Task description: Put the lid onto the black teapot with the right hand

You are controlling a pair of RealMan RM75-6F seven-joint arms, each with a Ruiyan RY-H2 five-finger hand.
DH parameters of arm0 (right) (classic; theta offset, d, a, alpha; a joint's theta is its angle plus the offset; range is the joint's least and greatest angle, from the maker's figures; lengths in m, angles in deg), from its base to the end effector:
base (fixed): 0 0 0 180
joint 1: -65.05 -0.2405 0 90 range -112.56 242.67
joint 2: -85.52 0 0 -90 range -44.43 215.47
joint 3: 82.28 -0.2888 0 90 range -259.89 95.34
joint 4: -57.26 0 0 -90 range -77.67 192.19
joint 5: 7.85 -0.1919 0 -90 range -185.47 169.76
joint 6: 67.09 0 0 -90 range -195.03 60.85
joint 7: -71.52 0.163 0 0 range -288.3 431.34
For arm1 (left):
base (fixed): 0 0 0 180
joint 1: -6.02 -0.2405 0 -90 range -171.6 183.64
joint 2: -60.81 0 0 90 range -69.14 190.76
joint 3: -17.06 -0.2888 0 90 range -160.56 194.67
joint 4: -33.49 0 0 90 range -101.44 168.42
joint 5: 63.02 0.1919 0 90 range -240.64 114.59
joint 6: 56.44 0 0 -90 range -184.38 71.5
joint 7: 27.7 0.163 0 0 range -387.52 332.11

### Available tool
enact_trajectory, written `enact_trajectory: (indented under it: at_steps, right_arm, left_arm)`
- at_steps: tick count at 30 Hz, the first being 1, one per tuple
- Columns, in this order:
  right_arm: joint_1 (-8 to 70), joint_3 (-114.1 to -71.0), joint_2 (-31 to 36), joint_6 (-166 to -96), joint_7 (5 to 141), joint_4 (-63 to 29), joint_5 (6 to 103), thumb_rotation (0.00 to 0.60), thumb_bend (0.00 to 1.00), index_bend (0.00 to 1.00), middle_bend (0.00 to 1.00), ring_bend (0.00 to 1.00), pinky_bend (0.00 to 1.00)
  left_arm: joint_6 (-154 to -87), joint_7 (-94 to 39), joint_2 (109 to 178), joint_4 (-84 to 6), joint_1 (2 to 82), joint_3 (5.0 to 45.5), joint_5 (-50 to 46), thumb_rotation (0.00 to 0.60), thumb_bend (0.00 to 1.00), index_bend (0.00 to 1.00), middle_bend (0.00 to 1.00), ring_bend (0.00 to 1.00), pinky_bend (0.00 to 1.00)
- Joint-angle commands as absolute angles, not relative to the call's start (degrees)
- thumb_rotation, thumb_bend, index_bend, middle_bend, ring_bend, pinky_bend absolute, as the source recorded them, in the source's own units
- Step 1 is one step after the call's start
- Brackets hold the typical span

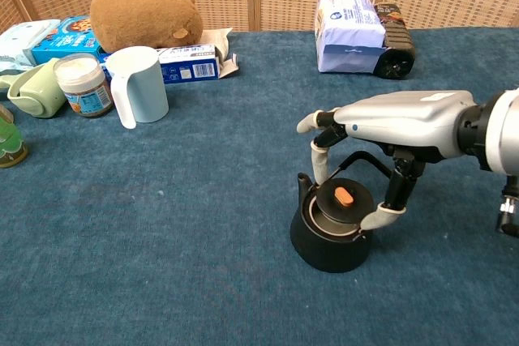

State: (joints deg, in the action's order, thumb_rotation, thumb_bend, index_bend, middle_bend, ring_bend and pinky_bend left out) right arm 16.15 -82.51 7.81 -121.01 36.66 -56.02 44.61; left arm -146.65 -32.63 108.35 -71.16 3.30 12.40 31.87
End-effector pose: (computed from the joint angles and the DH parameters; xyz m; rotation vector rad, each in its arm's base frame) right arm -0.1215 -0.3000 0.0045 2.2178 -0.9897 0.7373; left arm -0.3052 0.1328 0.2505 -1.4375 -0.9845 -0.8610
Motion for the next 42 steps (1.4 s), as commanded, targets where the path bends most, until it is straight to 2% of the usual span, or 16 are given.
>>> enact_trajectory:
  at_steps: [1,15,20,24,31,36,42]
  right_arm:
    - [16.2,-82.4,8.0,-121.0,37.0,-56.2,45.0,0.6,0.21,0.32,0.03,0.0,0.0]
    - [17.2,-83.0,11.0,-121.7,40.6,-58.8,48.1,0.6,0.2,0.29,0.03,0.0,0.0]
    - [19.5,-83.7,14.9,-124.3,44.6,-60.2,54.2,0.6,0.17,0.29,0.07,0.05,0.08]
    - [21.3,-84.0,16.8,-126.3,49.2,-58.1,62.0,0.6,0.1,0.29,0.13,0.13,0.14]
    - [25.9,-85.4,17.5,-136.7,63.7,-46.2,77.7,0.6,0.03,0.26,0.14,0.14,0.14]
    - [30.5,-85.3,18.3,-143.3,68.8,-39.3,79.1,0.6,0.02,0.24,0.13,0.11,0.1]
    - [37.0,-85.3,20.3,-150.1,68.7,-37.5,76.4,0.6,0.02,0.2,0.11,0.09,0.08]
  left_arm:
    - [-146.7,-32.7,108.3,-71.1,3.3,12.4,32.0,0.6,0.1,0.0,0.0,0.0,0.06]
    - [-146.9,-32.8,108.3,-71.1,3.2,12.3,32.2,0.6,0.1,0.0,0.0,0.0,0.06]
    - [-146.9,-33.0,108.2,-71.0,3.2,12.3,32.2,0.6,0.1,0.0,0.0,0.0,0.06]
    - [-147.1,-33.0,108.1,-71.0,3.1,12.2,32.3,0.6,0.1,0.0,0.0,0.0,0.06]
    - [-148.4,-33.3,108.0,-71.1,2.3,11.9,32.9,0.6,0.1,0.0,0.0,0.0,0.06]
    - [-149.9,-34.3,107.8,-70.5,1.6,11.6,34.0,0.6,0.1,0.0,0.0,0.0,0.06]
    - [-151.8,-36.0,107.6,-69.4,0.9,11.6,34.8,0.6,0.1,0.0,0.0,0.0,0.06]
